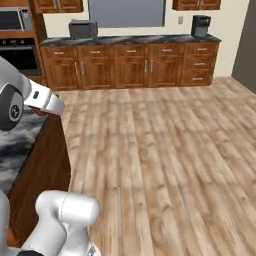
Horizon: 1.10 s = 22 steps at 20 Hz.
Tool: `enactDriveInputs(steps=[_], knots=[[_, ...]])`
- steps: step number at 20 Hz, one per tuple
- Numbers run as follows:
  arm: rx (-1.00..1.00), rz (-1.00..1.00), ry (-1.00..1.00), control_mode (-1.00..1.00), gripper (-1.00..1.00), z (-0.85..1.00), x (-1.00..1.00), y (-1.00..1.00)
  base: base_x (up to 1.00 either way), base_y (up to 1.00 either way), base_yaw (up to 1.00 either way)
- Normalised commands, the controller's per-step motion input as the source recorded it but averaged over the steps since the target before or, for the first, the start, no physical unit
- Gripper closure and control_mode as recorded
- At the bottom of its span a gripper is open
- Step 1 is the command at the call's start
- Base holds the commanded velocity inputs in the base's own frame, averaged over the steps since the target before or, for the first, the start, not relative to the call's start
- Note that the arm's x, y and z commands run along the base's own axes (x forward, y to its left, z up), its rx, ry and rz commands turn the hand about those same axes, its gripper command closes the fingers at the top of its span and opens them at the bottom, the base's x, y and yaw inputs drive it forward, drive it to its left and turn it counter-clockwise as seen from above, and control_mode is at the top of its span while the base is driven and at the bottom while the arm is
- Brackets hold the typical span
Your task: Pick the two mangos from the fridge and place them on the plate next to the blender to make a fruit smoothie.
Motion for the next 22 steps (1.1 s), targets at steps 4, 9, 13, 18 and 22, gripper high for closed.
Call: enactDriveInputs(steps=[4, 9, 13, 18, 22], knots=[[0.00, 0.00, 0.00, 1.00, 1.00, 0.00, 0.00, 0.00, 1.00, -0.32, 0.49], [0.00, 0.00, 0.00, 1.00, 1.00, 0.00, 0.00, 0.00, 1.00, -0.27, 0.49], [0.00, 0.00, 0.00, 1.00, 1.00, 0.00, 0.00, 0.00, 1.00, -0.27, 0.59], [0.00, 0.00, 0.00, 1.00, 1.00, 0.00, 0.00, 0.00, 1.00, -0.53, 0.53], [0.00, 0.00, 0.00, 1.00, 1.00, 0.00, 0.00, 0.00, 0.88, -0.57, 0.64]])
